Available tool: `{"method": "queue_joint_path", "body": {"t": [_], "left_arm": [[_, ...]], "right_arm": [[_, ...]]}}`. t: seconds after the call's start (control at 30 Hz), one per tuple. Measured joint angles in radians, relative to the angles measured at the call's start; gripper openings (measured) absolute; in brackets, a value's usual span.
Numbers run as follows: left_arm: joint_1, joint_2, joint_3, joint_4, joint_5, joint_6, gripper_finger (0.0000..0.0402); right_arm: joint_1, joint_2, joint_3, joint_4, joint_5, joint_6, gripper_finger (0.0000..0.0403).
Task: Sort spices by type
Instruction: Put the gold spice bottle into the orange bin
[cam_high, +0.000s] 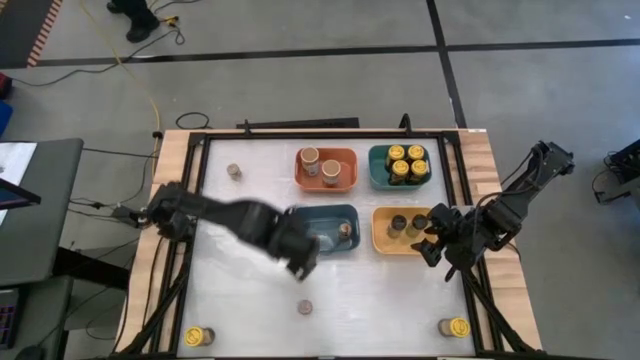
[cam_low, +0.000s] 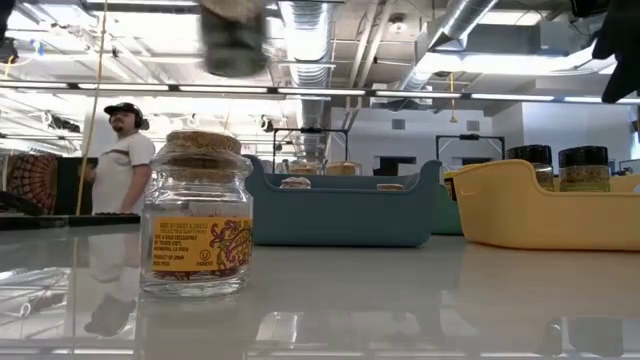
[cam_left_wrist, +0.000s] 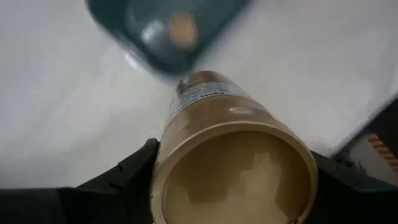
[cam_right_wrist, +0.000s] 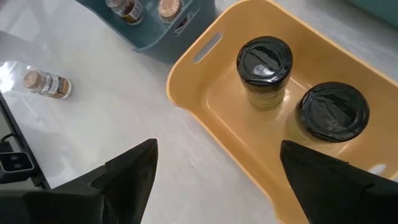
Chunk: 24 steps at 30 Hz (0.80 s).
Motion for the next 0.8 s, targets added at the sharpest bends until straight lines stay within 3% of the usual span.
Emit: {"method": "queue_joint_path", "body": {"t": [0.37, 0.8], "left_arm": [[0.332, -0.005, 0.0, 0.031, 0.02, 0.438, 0.0271], [0.566, -0.005, 0.0, 0.095, 0.068, 0.696, 0.0271]], "right_arm": [[0.0, 0.0, 0.0, 0.001, 0.0, 0.0, 0.0365], [-0.019, 0.0, 0.0, 0.001, 0.0, 0.001, 0.0365]]}}
